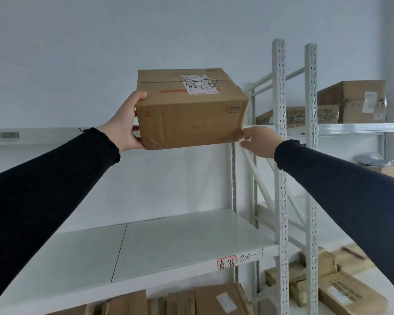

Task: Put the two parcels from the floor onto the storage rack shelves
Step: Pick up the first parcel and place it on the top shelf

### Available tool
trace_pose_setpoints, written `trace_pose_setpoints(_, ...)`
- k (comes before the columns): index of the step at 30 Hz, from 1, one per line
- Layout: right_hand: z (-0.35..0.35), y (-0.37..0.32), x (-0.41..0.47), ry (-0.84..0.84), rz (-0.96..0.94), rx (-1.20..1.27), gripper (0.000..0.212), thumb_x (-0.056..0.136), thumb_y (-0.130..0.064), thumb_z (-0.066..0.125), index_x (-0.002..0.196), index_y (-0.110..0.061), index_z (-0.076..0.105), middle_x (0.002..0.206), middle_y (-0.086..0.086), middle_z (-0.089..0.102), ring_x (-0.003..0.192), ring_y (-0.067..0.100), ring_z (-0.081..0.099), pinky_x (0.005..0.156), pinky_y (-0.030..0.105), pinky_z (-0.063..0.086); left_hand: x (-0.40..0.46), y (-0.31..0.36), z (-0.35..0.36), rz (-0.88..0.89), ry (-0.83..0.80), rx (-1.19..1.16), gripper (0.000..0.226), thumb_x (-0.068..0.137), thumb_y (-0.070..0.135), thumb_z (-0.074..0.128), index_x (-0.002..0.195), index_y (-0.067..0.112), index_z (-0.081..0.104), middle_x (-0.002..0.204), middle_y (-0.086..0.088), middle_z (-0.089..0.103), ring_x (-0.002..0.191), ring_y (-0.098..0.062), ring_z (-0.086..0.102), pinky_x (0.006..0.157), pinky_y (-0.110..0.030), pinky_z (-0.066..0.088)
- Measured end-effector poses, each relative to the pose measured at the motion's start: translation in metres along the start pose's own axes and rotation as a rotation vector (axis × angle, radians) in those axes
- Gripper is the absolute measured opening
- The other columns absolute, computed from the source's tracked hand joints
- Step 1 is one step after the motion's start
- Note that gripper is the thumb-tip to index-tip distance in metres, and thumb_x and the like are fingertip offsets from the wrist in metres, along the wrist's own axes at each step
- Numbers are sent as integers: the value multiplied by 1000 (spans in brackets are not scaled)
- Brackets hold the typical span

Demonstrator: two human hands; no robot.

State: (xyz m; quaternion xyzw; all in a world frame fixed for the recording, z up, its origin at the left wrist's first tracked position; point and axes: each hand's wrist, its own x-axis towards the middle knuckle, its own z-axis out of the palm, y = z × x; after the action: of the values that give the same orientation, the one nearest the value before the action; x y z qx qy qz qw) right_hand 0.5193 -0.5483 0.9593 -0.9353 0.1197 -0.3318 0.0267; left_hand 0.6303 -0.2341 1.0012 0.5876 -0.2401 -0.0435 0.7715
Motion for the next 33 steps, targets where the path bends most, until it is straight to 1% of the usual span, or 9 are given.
trace_pose_setpoints(5,5,9,46,66,-4,-4,34,95,-25,50,126,-20,62,126,4,66,113,28,60,95,40,50,55,13,11,38,-25,18,35,76,57,73,93,27,63,117,-4,55,113,-26,59,88,-59,56)
trace_pose_setpoints(9,11,8,77,77,7,39,38,94,-33,57,125,-12,60,125,7,64,111,28,60,96,41,49,97,19,11,18,-46,14,40,73,59,73,88,24,62,108,-1,58,103,-26,60,83,-55,58)
trace_pose_setpoints(16,26,29,130,169,51,187,37,96,-38,50,117,-11,63,113,11,68,102,30,63,92,44,52,161,24,31,-79,-127,55,49,80,64,64,94,17,58,97,-7,57,94,-30,62,100,-50,53)
trace_pose_setpoints(22,51,67,169,164,48,247,31,96,-34,51,115,-11,62,109,5,69,100,27,63,90,43,51,209,4,60,-41,-232,88,45,79,69,52,84,25,49,93,4,50,100,-22,48,72,-28,56)
trace_pose_setpoints(24,58,78,183,156,22,245,26,98,-32,50,106,-10,60,103,4,66,95,26,61,83,39,48,225,-5,64,5,-213,101,62,85,78,45,103,22,66,103,6,66,103,-21,63,76,-31,57)
trace_pose_setpoints(26,62,87,198,148,0,237,20,100,-32,48,99,-14,56,96,4,61,88,24,57,76,34,42,237,-14,68,60,-177,151,74,87,80,47,131,24,66,127,2,72,115,-20,69,89,-38,57)
trace_pose_setpoints(29,63,98,219,135,-30,209,26,98,-35,50,101,-12,62,97,8,63,92,29,60,77,37,47,250,-23,68,146,-90,326,48,97,61,55,126,24,66,134,1,68,108,-17,68,109,-38,50)
trace_pose_setpoints(31,64,105,230,117,-49,225,31,97,-38,52,102,-11,66,100,10,66,93,29,61,81,39,50,256,-24,63,179,-57,451,33,101,52,55,114,24,67,129,0,69,100,-17,66,111,-39,47)
trace_pose_setpoints(33,64,109,237,106,-61,269,35,95,-42,54,105,-11,68,101,9,67,91,27,60,80,37,48,261,-23,56,231,-25,579,36,99,50,59,122,22,64,131,-2,68,107,-20,66,111,-43,47)
